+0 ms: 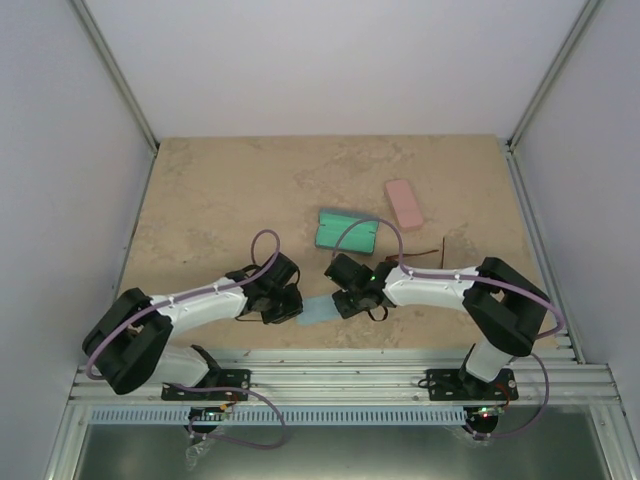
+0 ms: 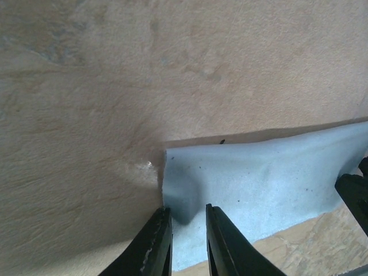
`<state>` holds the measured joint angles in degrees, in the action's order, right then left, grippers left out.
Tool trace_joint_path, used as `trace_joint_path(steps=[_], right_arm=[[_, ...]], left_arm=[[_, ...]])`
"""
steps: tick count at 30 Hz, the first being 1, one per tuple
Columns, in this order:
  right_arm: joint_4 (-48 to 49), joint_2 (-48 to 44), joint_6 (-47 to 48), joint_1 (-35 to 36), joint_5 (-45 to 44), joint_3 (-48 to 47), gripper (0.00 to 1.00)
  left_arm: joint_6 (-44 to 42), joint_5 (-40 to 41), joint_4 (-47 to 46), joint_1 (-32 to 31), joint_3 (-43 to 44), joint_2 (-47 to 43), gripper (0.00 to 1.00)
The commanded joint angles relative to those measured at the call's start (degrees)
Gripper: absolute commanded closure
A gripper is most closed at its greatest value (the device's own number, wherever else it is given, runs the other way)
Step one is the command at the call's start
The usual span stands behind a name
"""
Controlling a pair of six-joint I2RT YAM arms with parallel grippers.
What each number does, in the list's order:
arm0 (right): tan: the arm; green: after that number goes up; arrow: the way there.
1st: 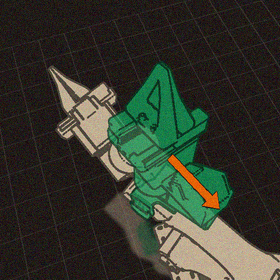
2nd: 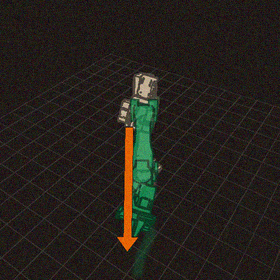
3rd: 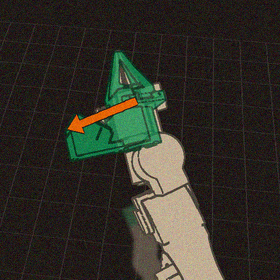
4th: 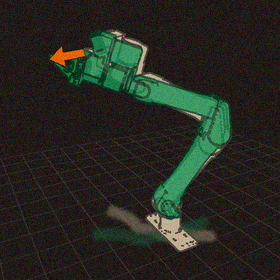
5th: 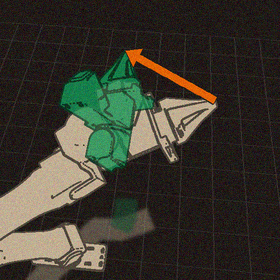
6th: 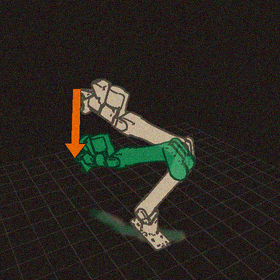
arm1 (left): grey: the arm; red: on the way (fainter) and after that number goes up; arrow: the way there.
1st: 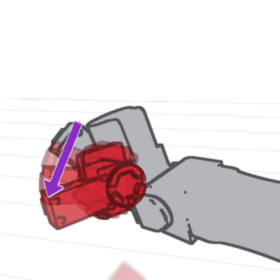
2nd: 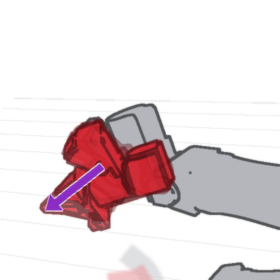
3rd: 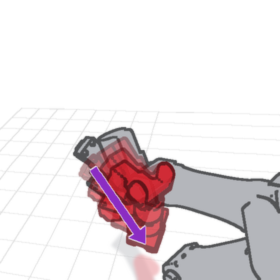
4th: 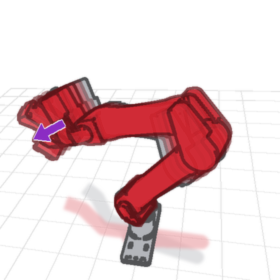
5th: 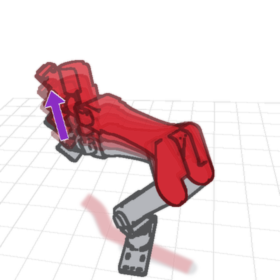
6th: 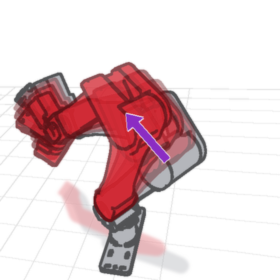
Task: Organize the sunglasses
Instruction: Pick up the glasses cleaning cloth from the center of the board.
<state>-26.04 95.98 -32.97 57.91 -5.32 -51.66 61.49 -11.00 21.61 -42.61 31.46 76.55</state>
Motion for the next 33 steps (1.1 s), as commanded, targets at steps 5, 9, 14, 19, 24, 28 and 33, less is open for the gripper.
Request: trace_joint_path(steps=[5,9,14,19,24,28,33], right_arm=[[0.45,2.05,-0.35,0.54,3.11,1.93,0.85],[0.28,2.30,-0.55,0.55,3.00,1.67,0.92],[0.11,1.80,-1.11,0.47,1.78,1.79,1.00],[0.59,-0.10,-2.28,0.13,-0.37,2.14,1.00],[1.50,-2.58,-2.24,-2.10,-0.62,1.48,1.00],[2.04,-5.03,-1.78,-4.85,-0.43,0.66,1.00],[2.10,-7.38,-0.52,-8.73,-0.52,-1.49,1.00]], left_arm=[[0.99,1.88,4.08,-1.56,0.20,4.91,0.81],[1.35,3.08,4.76,-2.13,0.41,5.60,0.86],[1.21,4.60,5.55,-2.13,0.73,5.26,0.99],[0.22,5.60,4.53,-2.13,1.54,4.41,1.00],[-2.44,7.67,3.68,-2.13,6.50,3.35,1.00],[-5.83,8.69,4.23,-1.72,12.62,5.27,1.00],[-10.56,6.41,3.70,1.54,18.71,8.76,1.00]])
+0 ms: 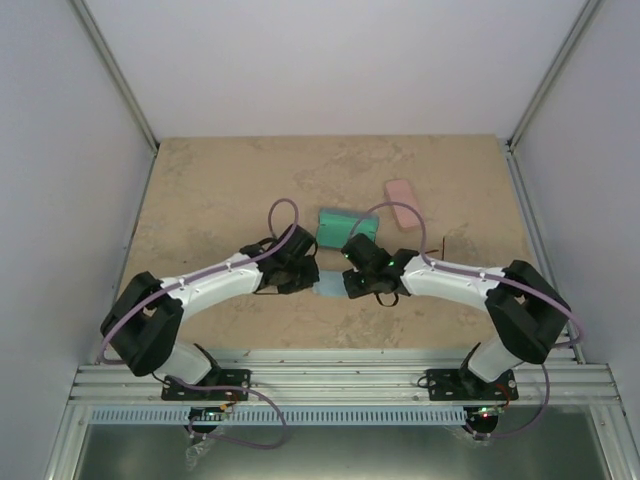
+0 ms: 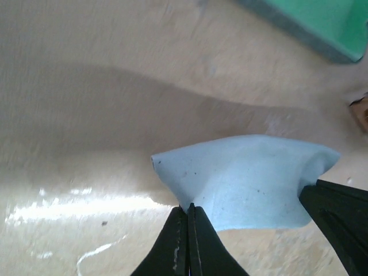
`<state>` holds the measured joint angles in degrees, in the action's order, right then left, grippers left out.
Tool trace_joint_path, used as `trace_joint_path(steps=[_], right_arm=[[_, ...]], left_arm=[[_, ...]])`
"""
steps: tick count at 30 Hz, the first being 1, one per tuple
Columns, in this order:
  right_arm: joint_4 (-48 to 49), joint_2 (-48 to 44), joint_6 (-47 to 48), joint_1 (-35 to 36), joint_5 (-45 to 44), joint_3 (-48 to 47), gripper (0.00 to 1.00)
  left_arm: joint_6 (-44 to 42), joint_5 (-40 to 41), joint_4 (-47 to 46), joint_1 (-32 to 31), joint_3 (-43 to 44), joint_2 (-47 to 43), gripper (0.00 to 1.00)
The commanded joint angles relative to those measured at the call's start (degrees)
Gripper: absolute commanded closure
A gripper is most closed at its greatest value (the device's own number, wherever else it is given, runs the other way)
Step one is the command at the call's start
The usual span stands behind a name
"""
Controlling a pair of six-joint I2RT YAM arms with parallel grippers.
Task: Organize the sunglasses
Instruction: Pick up the glasses cleaning cloth from the center of the board, then place the glasses cleaning cloth in the sunglasses case.
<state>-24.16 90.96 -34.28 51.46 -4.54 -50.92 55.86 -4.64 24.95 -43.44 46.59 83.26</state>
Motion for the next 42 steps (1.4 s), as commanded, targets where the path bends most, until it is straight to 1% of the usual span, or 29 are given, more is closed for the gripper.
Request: trace_joint_path(steps=[1,5,11,14,19,28,42], right_arm=[[0.18,-2.56,1.02,-3.18,-1.38,-2.68,1.00],[0.56,-2.64,1.98,-6.06,-2.01,-4.26,1.00],[2.04,-0.36,2.11,-10.05,-4.09,-6.63,1.00],[2.74,2.00,2.33,-11.67,-4.93,-8.05,1.00],[3.75,6.57,2.62,-13.48,-5.87,-10.55,1.00],[5.89,11.32,2.46,-14.68,-7.28,-12.36,1.00],[6.30,11.18,2.52,-15.07,-8.99,-12.32,1.00]], left_arm=[[-6.02,-0.32,0.38,2.93,4.88,2.72,1.00],[-11.44,-2.92,0.46,4.73,10.69,6.61,1.00],[-18.78,-4.79,3.06,7.37,22.00,16.03,1.00],[-21.00,-6.37,3.73,8.32,26.73,20.60,1.00],[-24.88,-6.65,7.26,9.50,34.78,27.80,1.00],[-26.64,-7.20,9.24,11.16,39.15,34.24,1.00],[-27.53,-6.45,10.21,11.68,41.13,34.44,1.00]])
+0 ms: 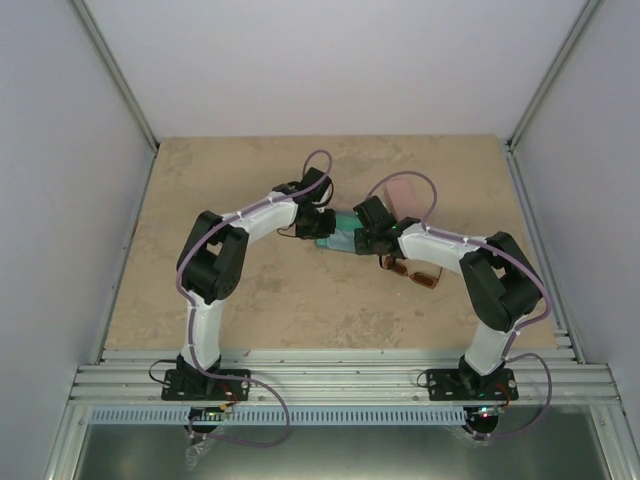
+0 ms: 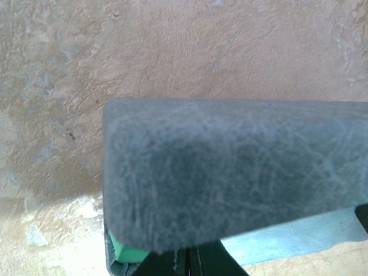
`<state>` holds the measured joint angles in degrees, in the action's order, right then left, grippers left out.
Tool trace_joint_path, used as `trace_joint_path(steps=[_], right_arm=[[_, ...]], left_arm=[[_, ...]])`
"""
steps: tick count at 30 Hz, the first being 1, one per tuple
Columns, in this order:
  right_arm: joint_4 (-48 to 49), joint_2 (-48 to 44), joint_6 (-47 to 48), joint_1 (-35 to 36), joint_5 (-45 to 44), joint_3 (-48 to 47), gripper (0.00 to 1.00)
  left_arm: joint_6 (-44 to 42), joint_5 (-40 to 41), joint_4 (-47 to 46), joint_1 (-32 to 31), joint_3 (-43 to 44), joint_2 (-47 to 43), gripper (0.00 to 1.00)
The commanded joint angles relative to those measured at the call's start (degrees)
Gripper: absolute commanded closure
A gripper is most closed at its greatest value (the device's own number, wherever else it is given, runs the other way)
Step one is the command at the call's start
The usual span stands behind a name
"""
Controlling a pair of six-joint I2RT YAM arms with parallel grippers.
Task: Organize the sunglasses
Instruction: Place the glasses cleaning cloth in the sunglasses case.
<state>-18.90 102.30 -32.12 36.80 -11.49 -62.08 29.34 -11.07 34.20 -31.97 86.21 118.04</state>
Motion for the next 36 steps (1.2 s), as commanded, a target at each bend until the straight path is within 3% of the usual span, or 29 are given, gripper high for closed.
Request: trace_joint_path(steps=[1,15,28,36], right_arm=[[1.14,0.08,0.31,-0.39,-2.03,-1.11,1.00],[1.60,3.17,-0.06,-0.50,-1.11,-1.20,1.00],[0.72,-4.38,-0.54,-0.49,-0.90,-0.26,1.00],[1.16,-1.84,-1.27,-0.46,0.10,0.44,1.00]], left_arm=[[-1.10,0.14,1.04,0.27,1.74,-0.16,1.00],[-1.72,0.75,2.56,0.45,3.69,3.28,1.00],[-1.99,2.04,3.92,0.46,3.86,-2.31,1.00],[-2.40,1.59,4.30,0.45,4.93,-0.35,1.00]])
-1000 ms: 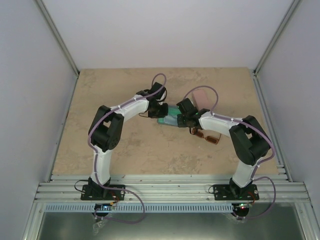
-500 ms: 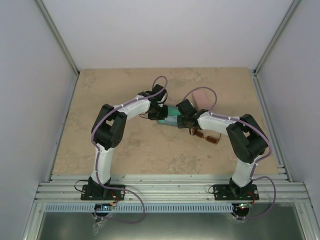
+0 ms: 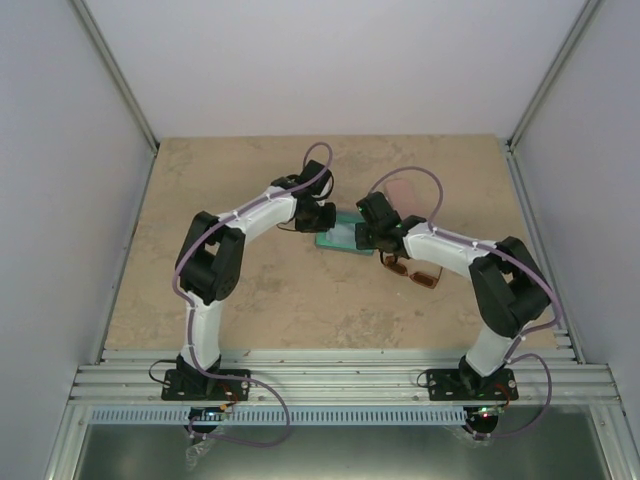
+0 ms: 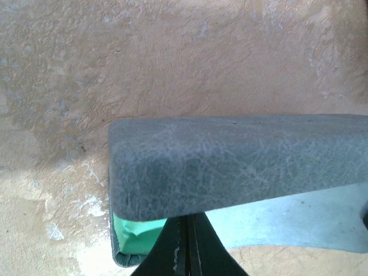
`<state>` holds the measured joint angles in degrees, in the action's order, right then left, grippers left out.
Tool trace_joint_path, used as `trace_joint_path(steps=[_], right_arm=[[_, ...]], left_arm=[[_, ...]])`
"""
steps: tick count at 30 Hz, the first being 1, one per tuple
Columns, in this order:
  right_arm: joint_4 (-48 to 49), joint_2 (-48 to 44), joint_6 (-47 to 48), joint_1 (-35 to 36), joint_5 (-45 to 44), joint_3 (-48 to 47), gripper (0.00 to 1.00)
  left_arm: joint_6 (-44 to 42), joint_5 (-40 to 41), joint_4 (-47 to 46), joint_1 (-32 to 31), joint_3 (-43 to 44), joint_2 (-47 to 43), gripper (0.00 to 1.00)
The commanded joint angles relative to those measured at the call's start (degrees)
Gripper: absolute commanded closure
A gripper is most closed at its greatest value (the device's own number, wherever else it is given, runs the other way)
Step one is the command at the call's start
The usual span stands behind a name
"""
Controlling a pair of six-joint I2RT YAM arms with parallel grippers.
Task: Organize the sunglasses
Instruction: Place the glasses cleaning cloth in the sunglasses case.
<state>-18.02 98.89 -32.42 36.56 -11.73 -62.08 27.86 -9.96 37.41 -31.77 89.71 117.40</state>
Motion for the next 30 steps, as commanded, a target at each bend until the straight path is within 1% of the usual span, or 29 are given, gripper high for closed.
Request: trace_joint_path(steps=[1,9,16,22,23,26,28,30], right_arm=[[0.35,2.12,-1.12,-0.23,0.24,0.47,1.00],[-0.22,5.46,-2.16,-0.22,0.31,-0.09,1.00],[-0.53,6.39,-2.45,-0.21,0.19,-0.23,0.99],[-0.66,7.29,-2.31,-0.17,0.00,-0.57,1.00],[-0.72,7.40,-2.25,-0.20,-0.11,-0.66,1.00],[-0.77,7.46,-1.86,-0.22,-0.69,-0.96,0.99],[-1.39,7.41,-1.20,-0.16,-1.02,-1.62,0.95],[-1.90,6.73,-0.84,-0.17,-1.32,-2.14,0.91]], left_arm=[[-0.95,0.51,0.94,0.27,1.49,0.54,1.00],[-1.85,0.58,2.67,0.33,4.44,4.73,1.00],[-1.40,3.06,4.55,0.30,4.16,5.44,1.00],[-1.36,3.53,5.41,0.32,4.70,5.36,1.00],[-1.40,3.66,5.73,0.34,5.04,5.42,0.98],[-1.13,4.83,6.77,0.30,5.47,5.30,0.87],[-1.06,5.61,7.26,0.30,5.39,4.81,0.83],[-0.88,5.99,7.74,0.35,5.28,3.79,0.81]])
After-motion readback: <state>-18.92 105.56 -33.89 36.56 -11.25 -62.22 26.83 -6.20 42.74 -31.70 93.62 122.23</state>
